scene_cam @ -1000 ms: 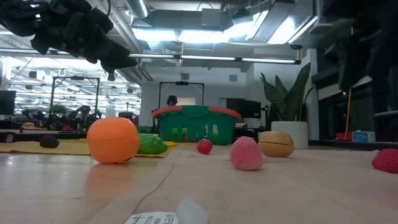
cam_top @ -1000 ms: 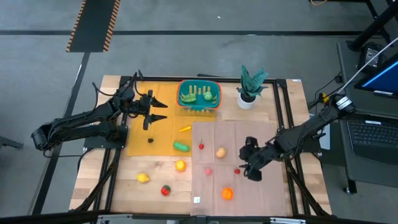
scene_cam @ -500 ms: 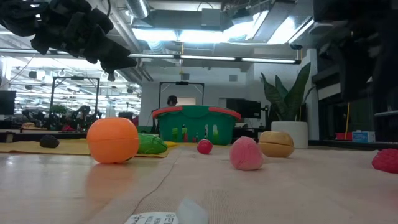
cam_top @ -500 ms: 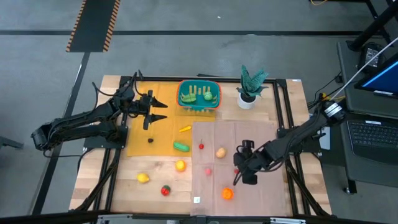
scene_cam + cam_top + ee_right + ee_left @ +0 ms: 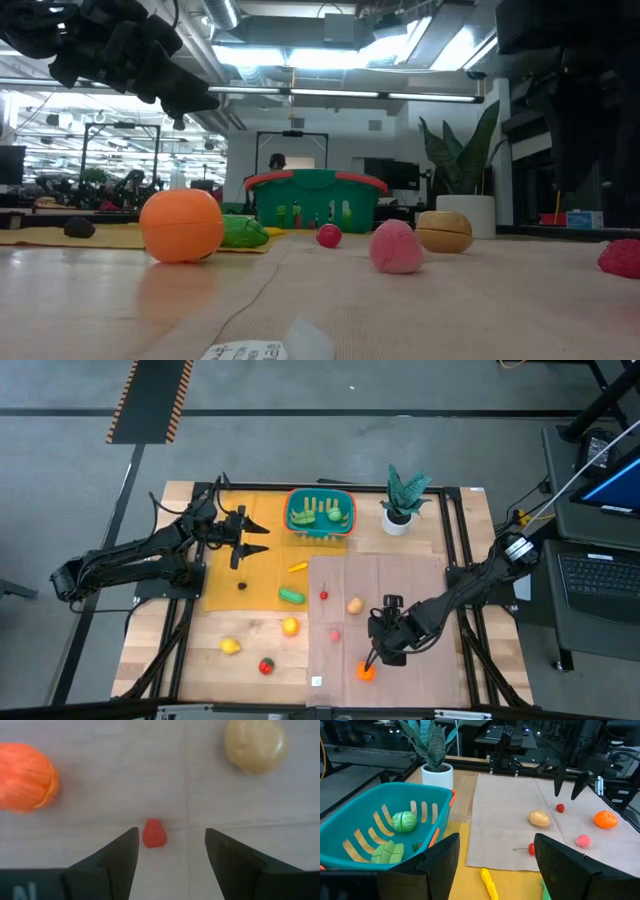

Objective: Pick and placing Produce into tupperware
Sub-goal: Put the red raspberry into the blue basket

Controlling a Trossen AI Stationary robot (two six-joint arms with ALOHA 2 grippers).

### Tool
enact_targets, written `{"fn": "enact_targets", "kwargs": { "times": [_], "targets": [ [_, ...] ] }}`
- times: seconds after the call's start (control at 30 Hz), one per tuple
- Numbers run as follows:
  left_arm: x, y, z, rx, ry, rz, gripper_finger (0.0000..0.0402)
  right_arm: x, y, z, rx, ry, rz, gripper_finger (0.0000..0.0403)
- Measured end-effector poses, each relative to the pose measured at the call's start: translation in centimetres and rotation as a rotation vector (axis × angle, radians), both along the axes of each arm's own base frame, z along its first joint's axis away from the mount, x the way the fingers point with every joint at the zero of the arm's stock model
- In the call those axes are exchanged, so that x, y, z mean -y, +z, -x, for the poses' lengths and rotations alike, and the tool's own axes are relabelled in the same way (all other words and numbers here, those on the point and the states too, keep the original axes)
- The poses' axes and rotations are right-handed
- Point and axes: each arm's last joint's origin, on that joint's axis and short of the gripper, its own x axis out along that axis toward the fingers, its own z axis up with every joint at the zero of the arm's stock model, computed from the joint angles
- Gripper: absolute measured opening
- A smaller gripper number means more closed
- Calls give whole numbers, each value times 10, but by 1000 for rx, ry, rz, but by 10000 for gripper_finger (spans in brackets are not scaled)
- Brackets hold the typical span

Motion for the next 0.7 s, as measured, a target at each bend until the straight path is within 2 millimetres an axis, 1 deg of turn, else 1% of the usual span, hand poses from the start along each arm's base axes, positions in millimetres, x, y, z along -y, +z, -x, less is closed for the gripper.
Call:
{"fn": "enact_targets", "kwargs": {
  "times": [0.13, 0.43, 0.7],
  "targets": [
    [0, 0, 0, -3, 0, 2, 247, -4, -6, -2, -7, -29, -20, 229],
    [0, 0, 0, -3, 0, 1, 247, -11, -9, 2, -2, -36, -48, 229],
    [0, 0, 0, -3, 0, 1, 247, -8, -19, 8, -12, -82, -48, 229]
  ]
}}
